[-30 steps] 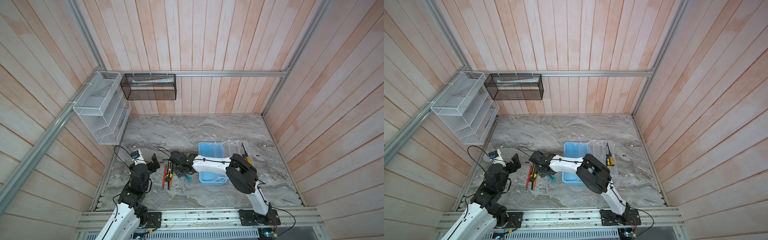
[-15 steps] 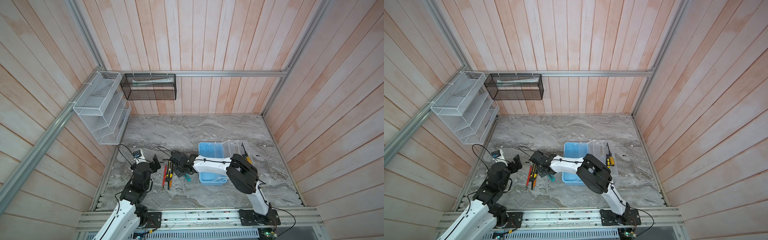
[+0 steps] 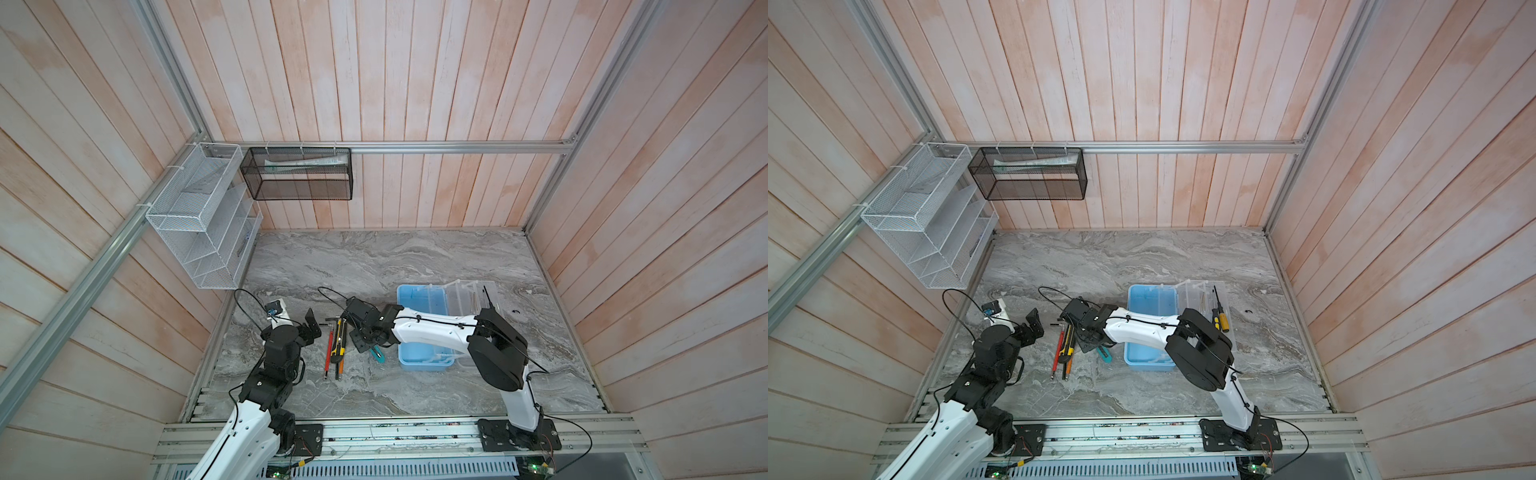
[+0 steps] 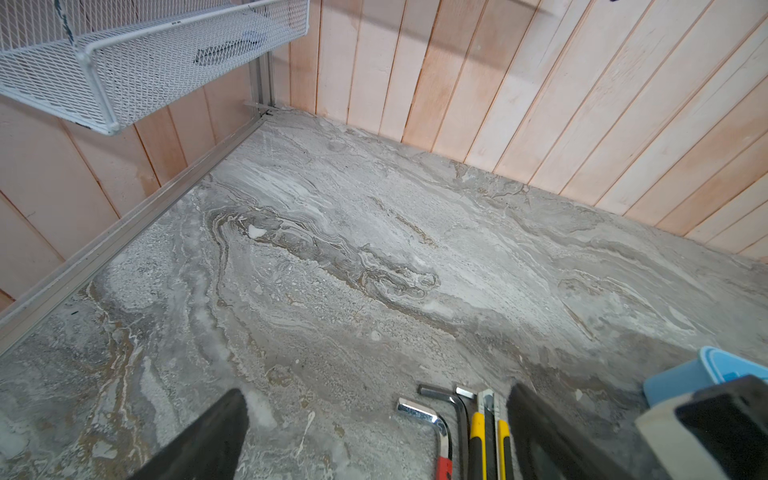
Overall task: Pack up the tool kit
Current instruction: 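Lift the teal utility knife and carry it toward the blue box, then lower the teal knife into the clear tray and open the right gripper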
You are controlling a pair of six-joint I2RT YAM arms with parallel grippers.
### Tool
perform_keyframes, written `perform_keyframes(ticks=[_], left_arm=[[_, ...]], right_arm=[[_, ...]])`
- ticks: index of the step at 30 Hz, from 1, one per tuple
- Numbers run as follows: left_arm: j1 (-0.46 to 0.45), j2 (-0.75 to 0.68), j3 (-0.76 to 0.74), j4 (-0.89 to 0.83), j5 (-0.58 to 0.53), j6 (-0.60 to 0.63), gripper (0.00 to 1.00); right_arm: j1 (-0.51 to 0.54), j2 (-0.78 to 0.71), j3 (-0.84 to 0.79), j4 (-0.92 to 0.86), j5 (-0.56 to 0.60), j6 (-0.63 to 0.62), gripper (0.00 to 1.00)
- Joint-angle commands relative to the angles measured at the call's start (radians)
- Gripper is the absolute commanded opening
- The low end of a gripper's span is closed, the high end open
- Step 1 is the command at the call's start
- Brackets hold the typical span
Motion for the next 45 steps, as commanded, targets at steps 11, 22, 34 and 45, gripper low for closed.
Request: perform_keyframes(ticks=[11, 22, 34, 45], left_arm=[[0.007, -0.003, 0.001, 0.010, -0.009, 0.005, 0.99], [0.007, 0.004, 0.003, 0.011, -0.006, 0.006, 0.99], [0.007, -0.001, 0.002, 0.011, -0.004, 0.008, 0.99], [0.007, -0.001, 0.002, 0.013, -0.005, 0.008, 0.99]], right_arm=[[-0.069, -0.245, -0.031, -0.165, 0.161, 0.132, 0.00], [-0.178, -0.469, -0.211, -0.207, 0.273, 0.225, 0.00], [-0.250, -0.680, -0.479, -0.148, 0.346, 0.326, 0.00], [-0.287, -0.615, -0.512, -0.074, 0.308, 0.292, 0.00]])
